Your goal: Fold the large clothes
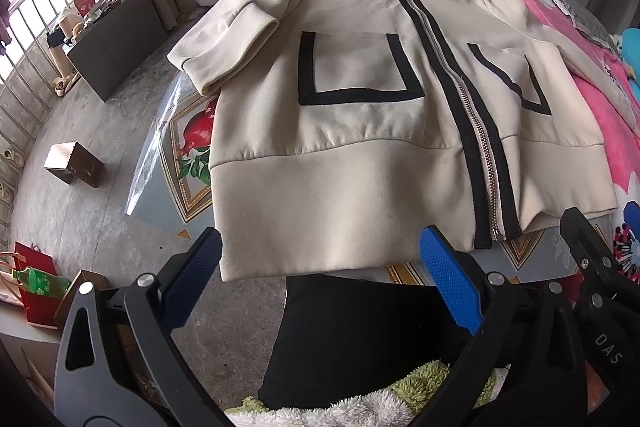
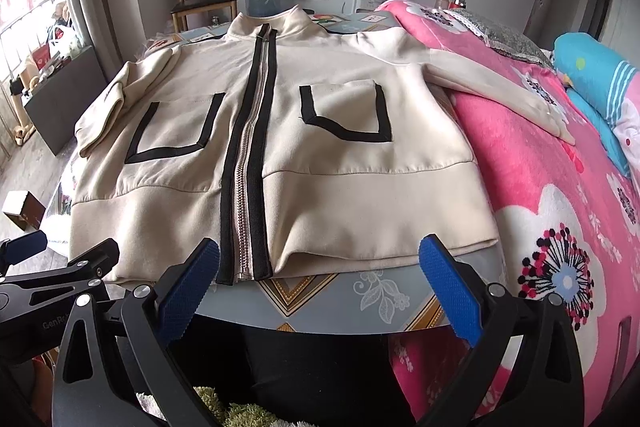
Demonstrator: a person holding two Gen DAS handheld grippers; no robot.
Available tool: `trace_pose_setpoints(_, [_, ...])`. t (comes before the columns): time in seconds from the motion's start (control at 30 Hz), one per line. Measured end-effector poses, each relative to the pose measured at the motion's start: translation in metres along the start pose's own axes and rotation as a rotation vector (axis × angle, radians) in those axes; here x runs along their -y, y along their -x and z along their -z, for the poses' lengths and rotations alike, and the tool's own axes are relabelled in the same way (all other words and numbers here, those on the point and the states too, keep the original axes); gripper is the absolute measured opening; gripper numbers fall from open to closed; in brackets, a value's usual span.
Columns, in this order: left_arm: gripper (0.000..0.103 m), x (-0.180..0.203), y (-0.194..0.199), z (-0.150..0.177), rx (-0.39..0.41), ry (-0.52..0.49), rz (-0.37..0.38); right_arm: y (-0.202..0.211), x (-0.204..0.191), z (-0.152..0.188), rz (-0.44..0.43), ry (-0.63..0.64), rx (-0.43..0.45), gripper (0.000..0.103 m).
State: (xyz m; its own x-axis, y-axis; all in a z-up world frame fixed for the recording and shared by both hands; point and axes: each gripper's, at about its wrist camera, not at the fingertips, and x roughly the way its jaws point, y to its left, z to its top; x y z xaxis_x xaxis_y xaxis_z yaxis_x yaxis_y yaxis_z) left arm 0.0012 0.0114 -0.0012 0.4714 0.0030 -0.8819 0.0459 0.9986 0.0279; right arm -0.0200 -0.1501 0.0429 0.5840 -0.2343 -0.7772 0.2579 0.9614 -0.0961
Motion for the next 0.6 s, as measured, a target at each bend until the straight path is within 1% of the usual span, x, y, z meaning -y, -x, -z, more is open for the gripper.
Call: trace_pose_setpoints(0.6, [0.096,-0.0015,0.0021,0.0001,0.006,0.005,-0.009,0.0017,-0.0020,-0.0009,0.002,0.005,0.004,0.098])
